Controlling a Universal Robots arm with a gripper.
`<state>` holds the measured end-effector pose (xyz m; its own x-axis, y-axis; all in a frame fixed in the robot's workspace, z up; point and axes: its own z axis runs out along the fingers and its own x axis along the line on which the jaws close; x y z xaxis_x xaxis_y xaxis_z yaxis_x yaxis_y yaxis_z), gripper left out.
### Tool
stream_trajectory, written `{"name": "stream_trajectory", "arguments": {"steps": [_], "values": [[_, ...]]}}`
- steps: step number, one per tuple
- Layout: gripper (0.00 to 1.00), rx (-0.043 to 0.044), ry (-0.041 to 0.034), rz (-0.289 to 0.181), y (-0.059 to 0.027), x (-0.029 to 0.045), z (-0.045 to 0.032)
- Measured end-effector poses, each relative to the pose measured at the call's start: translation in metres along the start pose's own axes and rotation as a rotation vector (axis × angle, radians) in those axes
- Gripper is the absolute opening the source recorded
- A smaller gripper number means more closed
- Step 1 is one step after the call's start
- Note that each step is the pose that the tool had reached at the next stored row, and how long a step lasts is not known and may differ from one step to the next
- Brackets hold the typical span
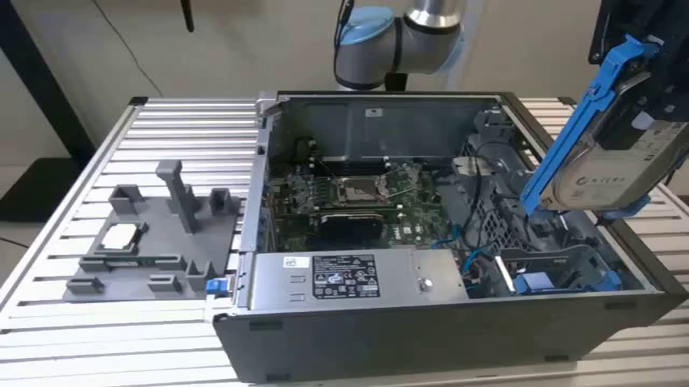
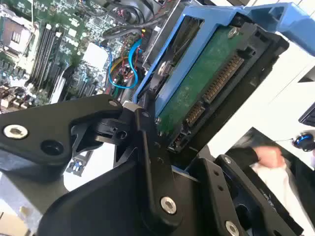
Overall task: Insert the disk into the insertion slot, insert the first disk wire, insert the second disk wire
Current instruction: 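Insert the disk into the insertion slot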
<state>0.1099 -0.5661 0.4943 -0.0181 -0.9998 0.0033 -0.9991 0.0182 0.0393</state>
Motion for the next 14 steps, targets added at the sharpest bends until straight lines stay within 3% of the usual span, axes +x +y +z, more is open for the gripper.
{"name": "stream_trajectory", "arguments": {"steps": [14], "values": [[0.33, 0.0000, -0.0014, 0.000, 0.0000, 0.0000, 0.0013]]}}
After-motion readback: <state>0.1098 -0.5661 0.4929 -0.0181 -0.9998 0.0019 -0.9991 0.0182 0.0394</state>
